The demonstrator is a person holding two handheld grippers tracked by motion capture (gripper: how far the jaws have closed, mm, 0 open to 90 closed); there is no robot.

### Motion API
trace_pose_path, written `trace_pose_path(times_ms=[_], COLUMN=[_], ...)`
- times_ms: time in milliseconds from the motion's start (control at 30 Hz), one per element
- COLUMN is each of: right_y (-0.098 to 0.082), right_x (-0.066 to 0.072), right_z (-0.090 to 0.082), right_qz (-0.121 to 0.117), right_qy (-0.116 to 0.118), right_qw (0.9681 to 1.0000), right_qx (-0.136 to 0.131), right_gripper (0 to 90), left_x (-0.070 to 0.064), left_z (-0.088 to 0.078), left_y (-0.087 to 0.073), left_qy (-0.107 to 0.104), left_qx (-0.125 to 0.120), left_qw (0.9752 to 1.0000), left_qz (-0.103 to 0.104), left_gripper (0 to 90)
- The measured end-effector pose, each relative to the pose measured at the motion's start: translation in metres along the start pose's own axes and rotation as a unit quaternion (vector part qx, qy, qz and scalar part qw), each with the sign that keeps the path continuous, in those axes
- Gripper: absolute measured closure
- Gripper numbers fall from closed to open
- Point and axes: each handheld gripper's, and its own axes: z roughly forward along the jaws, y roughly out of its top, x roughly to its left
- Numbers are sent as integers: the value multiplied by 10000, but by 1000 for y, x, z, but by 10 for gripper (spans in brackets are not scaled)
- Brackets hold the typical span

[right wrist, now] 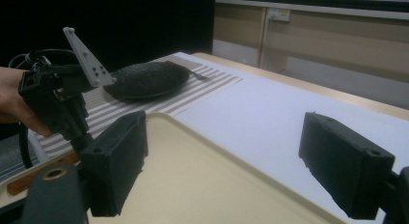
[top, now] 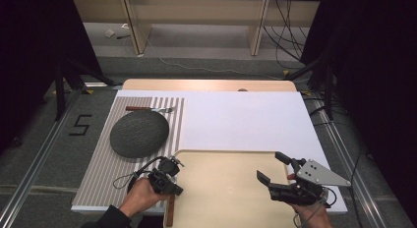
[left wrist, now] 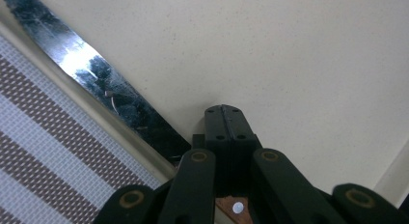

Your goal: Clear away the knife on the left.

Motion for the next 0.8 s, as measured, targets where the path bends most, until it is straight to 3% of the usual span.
trace_pose_path(times_ms=[200, 333, 467, 600, 700, 800], right_y=[0, 0, 0, 0, 0, 0], right_x=[-1, -1, -1, -1, -1, -1], right_z=[0, 1, 2, 2, 1, 0], right_qz=[17, 10, 10, 4, 21, 20], right_qy=[7, 23, 32, 27, 22, 15], right_qw=[10000, 10000, 10000, 10000, 10000, 10000], right_qx=[-1, -6, -4, -7, -5, -13], right_gripper=[185, 185, 185, 185, 185, 185], left_x=[1, 2, 1, -1, -4, -4], left_z=[-2, -7, -13, -18, -24, -31], left_y=[-2, -3, -3, -2, -2, -2], left_qy=[-124, -333, -515, -687, -550, -641], left_qx=[-93, -340, -735, -1081, -1449, -1850], left_qw=[9999, 9988, 9959, 9917, 9878, 9805], left_qz=[-49, -74, -107, -120, -122, -159], left_gripper=[870, 741, 560, 428, 314, 277])
